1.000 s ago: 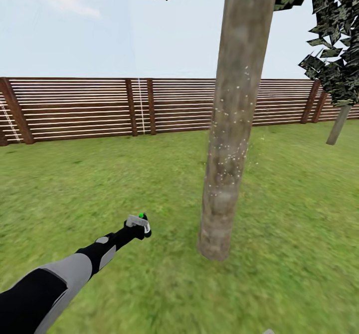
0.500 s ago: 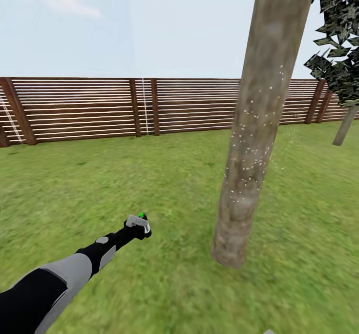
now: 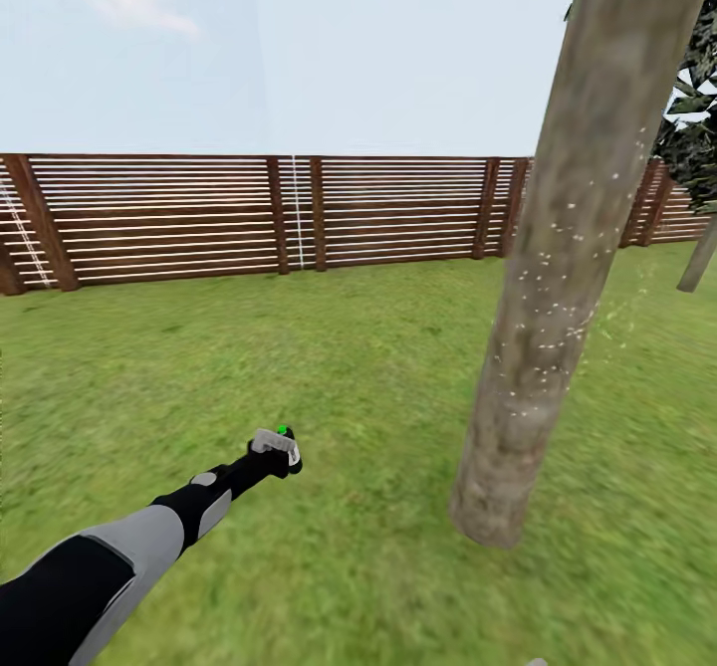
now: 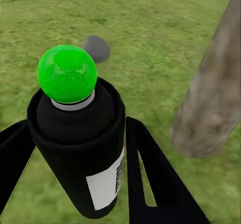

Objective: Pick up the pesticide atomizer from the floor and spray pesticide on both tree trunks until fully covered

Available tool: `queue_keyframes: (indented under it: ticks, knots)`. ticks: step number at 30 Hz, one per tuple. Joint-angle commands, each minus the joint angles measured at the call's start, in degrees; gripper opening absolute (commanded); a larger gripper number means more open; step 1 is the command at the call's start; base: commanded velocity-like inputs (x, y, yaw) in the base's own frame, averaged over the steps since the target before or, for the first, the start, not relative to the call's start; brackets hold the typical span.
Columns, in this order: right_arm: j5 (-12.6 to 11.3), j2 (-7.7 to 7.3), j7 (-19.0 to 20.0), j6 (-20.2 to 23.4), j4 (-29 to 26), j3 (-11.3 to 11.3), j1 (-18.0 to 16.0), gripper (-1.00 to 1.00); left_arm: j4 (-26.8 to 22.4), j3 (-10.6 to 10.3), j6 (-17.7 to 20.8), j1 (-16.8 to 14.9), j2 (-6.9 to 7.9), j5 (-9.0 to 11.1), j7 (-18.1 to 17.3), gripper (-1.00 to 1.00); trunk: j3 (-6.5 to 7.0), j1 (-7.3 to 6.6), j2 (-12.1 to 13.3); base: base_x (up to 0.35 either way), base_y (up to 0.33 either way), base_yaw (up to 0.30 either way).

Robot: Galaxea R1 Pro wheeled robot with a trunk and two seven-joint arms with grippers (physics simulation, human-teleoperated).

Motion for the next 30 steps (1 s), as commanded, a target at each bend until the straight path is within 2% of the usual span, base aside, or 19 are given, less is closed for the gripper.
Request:
queue_keyframes:
  ticks: [1,7,9,11,13,14,16,21,24,26,30]
  knots:
    - [-0.02,0.05,0.03,0.02,0.00,0.00,0.01,1.00,-0.01,0.08,0.00,-0.02,0.00,0.02,0.10,-1.00,0.00,0.00,0.00,0.131,0.325,0.000]
    - [-0.44,2.20,0.23,0.01,0.06,-0.19,0.01,1.00,-0.01,0.08,-0.01,-0.01,0.00,0.02,0.07,-1.00,0.00,0.00,0.00,0.132,0.325,0.000]
    - [-1.45,2.36,3.47,0.02,0.06,-0.43,0.01,1.00,-0.01,0.08,-0.02,-0.02,0.00,0.02,0.01,-1.00,0.00,0.00,0.00,0.133,0.325,0.000]
    - [-4.50,2.11,11.81,0.03,-0.05,-0.51,-0.02,1.00,-0.01,0.08,0.00,-0.01,0.00,0.02,-0.05,-1.00,0.00,0.00,0.00,0.133,0.325,0.000]
    - [-9.93,1.88,19.25,0.00,-0.50,-0.49,-0.05,1.00,-0.01,0.08,-0.02,0.00,0.00,0.02,-0.09,-1.00,0.00,0.00,0.00,0.133,0.325,0.000]
    - [-12.43,1.84,21.31,-0.05,-0.80,-0.47,-0.06,1.00,-0.01,0.09,-0.02,0.00,0.00,0.02,-0.10,-1.00,0.00,0.00,0.00,0.133,0.325,0.000]
    - [-15.11,1.75,23.46,-0.16,-1.10,-0.41,-0.07,1.00,-0.01,0.14,-0.02,-0.02,0.00,0.02,-0.11,-1.00,0.00,0.00,0.00,0.133,0.325,0.000]
    - [-16.98,1.61,24.07,-0.38,-1.37,-0.41,-0.08,1.00,-0.01,0.13,-0.03,-0.02,0.00,0.02,-0.12,-1.00,0.00,0.00,0.00,0.133,0.325,0.000]
    - [-19.06,0.92,19.28,-1.91,-1.60,-0.43,-0.07,1.00,-0.01,0.10,-0.03,-0.01,0.00,0.02,-0.12,-1.00,0.00,0.00,0.00,0.133,0.325,0.000]
    - [-20.88,0.71,17.49,-2.43,-1.65,-0.38,-0.07,1.00,-0.01,0.08,-0.03,-0.03,0.00,0.02,-0.12,-1.00,0.00,0.00,0.00,0.134,0.325,0.000]
    - [-21.67,0.70,16.73,-2.71,-1.59,-0.35,-0.08,1.00,-0.01,0.08,-0.03,-0.01,-0.25,0.02,-0.12,-1.00,0.00,0.00,0.00,0.151,0.318,0.000]
